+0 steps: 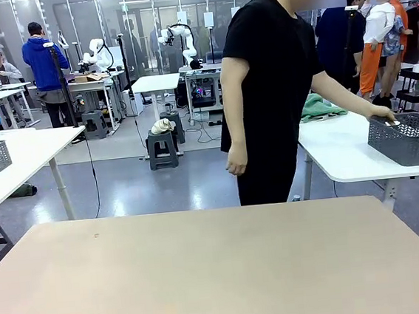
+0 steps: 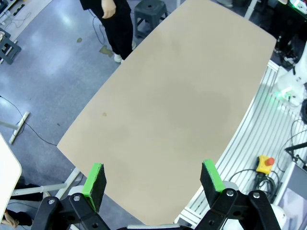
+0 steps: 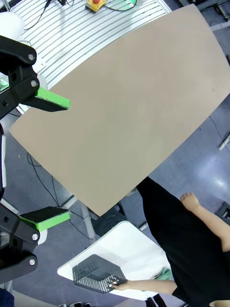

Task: Fold the towels and place them in the basket.
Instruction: When a person lays out a Towel with hook on the table, fold it in half twice.

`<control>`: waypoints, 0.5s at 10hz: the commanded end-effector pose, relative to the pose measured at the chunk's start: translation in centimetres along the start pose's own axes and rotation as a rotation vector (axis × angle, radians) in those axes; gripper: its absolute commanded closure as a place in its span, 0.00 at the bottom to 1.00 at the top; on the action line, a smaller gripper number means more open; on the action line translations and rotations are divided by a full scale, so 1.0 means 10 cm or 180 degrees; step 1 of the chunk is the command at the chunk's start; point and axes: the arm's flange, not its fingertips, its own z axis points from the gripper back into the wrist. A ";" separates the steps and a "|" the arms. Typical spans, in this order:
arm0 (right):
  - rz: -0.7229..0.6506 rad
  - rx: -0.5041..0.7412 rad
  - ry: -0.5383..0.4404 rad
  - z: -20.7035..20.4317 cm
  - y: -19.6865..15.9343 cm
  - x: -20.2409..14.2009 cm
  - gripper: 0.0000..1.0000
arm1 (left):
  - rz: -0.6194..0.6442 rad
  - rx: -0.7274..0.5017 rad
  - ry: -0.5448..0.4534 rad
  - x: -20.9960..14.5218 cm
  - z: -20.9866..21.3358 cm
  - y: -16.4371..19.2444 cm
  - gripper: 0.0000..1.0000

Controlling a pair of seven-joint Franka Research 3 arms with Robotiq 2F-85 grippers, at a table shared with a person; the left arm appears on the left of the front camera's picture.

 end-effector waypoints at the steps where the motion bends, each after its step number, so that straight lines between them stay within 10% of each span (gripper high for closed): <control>1: -0.0010 0.0009 -0.0006 -0.01 0.01 -0.01 0.00 | 0.0023 0.0003 -0.0005 0.00 0.01 -0.01 0.00; 5: -0.0010 0.0009 -0.0006 -0.01 0.01 -0.01 0.00 | 0.0023 0.0003 -0.0005 0.00 0.01 -0.01 0.00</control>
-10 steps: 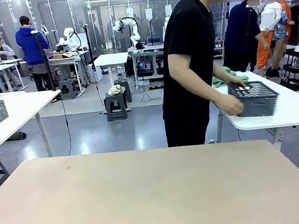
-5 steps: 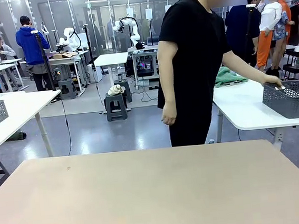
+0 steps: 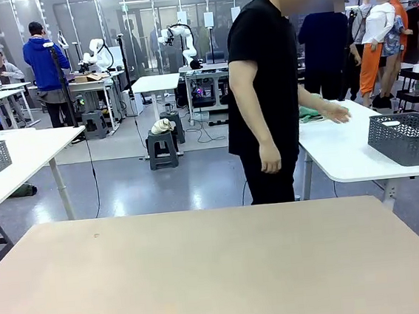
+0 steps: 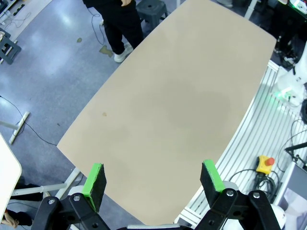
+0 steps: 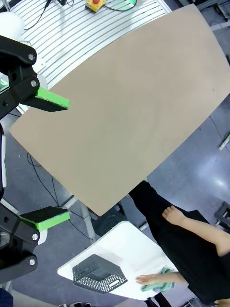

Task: Fold the towels and place them in the basket.
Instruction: When a person lays out a Towel with hook on the table, fold it in half twice.

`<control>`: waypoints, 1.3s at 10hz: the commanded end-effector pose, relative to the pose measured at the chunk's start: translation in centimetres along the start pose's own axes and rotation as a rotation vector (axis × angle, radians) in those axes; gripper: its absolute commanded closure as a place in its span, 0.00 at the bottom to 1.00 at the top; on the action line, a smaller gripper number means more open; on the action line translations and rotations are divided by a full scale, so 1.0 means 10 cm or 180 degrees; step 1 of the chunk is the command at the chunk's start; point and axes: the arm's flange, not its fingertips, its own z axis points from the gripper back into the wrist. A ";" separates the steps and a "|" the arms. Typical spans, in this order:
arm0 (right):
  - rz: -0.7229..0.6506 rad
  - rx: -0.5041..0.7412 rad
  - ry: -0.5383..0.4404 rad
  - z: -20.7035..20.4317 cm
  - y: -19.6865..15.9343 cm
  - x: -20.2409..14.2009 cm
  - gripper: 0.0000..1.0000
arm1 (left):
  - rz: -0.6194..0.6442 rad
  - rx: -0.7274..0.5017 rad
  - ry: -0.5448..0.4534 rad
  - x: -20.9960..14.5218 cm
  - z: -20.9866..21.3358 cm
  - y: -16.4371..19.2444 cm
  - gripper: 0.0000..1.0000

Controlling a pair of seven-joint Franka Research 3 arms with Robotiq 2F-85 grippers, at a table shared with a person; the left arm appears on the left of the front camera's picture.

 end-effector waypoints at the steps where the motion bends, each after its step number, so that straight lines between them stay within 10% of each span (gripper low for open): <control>1: -0.0010 0.0009 -0.0006 -0.01 0.01 -0.01 0.00 | 0.0022 0.0003 -0.0005 0.00 0.01 -0.01 0.00; 13: -0.0010 0.0009 -0.0006 -0.01 0.01 -0.01 0.00 | 0.0022 0.0003 -0.0005 0.00 0.01 -0.01 0.00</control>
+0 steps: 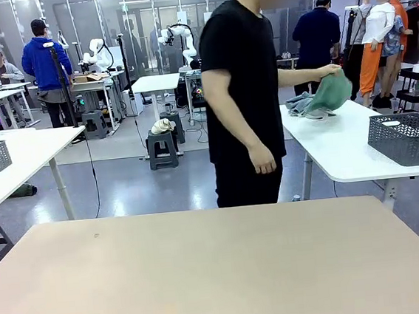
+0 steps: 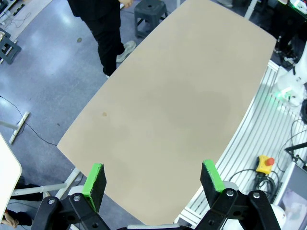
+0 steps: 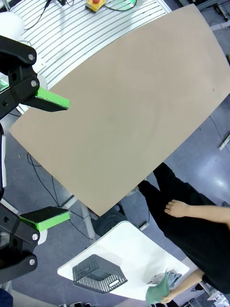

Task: Fold the towels and place them in the basket.
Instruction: When a person lays out a Towel with hook on the table, fold it in half twice.

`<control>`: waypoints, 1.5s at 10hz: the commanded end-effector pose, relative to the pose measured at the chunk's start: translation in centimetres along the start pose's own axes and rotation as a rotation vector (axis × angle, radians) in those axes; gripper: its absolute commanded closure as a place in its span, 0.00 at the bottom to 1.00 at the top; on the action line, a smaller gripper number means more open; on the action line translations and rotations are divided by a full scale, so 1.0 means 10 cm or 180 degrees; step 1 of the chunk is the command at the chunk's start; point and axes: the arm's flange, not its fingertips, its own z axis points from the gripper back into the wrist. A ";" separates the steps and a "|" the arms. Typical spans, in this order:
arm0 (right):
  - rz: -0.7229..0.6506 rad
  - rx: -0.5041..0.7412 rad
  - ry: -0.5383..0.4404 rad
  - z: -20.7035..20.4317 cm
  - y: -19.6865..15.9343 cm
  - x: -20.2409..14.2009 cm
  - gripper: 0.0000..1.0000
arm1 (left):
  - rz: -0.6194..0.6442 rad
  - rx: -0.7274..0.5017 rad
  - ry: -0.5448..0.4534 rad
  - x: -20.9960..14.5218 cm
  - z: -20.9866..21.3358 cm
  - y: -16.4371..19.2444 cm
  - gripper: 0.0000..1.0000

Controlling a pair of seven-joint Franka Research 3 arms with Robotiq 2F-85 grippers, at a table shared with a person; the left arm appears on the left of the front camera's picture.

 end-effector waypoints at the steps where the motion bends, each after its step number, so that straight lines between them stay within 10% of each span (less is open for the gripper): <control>1: -0.0010 0.0009 -0.0006 -0.01 0.01 -0.01 0.00 | 0.0022 0.0003 -0.0005 0.00 0.01 -0.01 0.00; 15: -0.0010 0.0009 -0.0006 -0.01 0.01 -0.01 0.00 | 0.0022 0.0003 -0.0005 0.00 0.01 -0.01 0.00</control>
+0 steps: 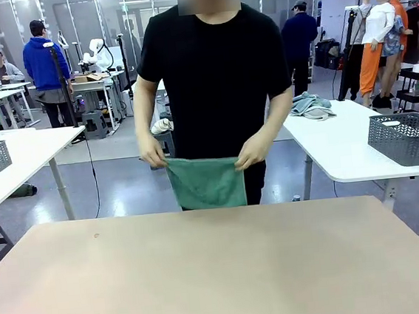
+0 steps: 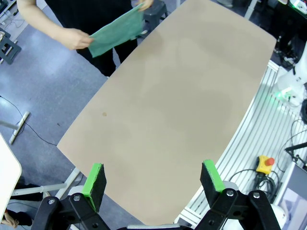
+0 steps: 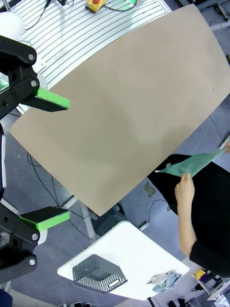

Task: Fold the towels and place them in the basket.
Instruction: When a person lays out a Towel with hook on the table, fold it in half twice.

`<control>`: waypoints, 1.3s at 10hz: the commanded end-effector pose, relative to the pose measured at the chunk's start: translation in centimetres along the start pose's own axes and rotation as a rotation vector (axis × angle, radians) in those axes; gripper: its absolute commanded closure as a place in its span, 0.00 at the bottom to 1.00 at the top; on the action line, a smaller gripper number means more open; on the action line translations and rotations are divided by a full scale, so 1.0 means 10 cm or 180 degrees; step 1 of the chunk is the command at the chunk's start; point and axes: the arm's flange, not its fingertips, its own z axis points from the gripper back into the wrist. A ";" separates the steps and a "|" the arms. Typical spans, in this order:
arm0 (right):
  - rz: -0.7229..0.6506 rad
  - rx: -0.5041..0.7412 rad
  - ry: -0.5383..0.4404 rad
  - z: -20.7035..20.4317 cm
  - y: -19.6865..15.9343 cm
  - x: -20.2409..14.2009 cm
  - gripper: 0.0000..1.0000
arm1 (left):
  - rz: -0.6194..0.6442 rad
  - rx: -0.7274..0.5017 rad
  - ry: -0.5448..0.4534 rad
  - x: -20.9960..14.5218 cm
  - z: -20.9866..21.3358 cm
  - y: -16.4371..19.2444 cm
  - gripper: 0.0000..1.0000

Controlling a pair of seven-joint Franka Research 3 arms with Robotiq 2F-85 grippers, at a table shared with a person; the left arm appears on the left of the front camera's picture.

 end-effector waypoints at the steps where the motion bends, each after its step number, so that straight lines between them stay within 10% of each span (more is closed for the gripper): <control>1: -0.0010 0.0009 -0.0006 -0.01 0.01 -0.01 0.00 | 0.0022 0.0003 -0.0005 0.00 0.01 -0.01 0.00; 13: -0.0010 0.0009 -0.0006 -0.01 0.01 -0.01 0.00 | 0.0022 0.0003 -0.0005 0.00 0.01 -0.01 0.00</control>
